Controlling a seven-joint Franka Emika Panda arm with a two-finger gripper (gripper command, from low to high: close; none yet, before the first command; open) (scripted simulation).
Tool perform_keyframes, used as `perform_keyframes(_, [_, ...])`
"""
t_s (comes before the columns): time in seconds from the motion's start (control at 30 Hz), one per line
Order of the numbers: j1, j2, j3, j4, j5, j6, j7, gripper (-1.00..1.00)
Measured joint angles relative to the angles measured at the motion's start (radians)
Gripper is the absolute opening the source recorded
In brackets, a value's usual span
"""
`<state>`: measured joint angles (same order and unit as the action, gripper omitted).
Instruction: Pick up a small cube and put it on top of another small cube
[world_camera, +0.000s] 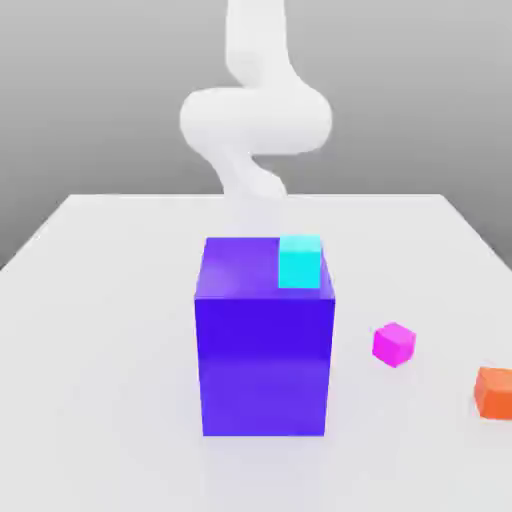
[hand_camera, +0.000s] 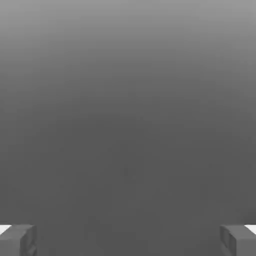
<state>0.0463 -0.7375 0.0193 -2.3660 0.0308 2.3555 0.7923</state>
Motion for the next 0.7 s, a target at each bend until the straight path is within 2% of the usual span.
perform_keyframes(0.43, [0.275, 0.366, 0.189, -0.372, 0.144, 0.319, -0.017, 0.00])
perform_keyframes(0.7, [0.421, 0.586, 0.341, -0.597, 0.162, 0.515, 0.028, 0.00])
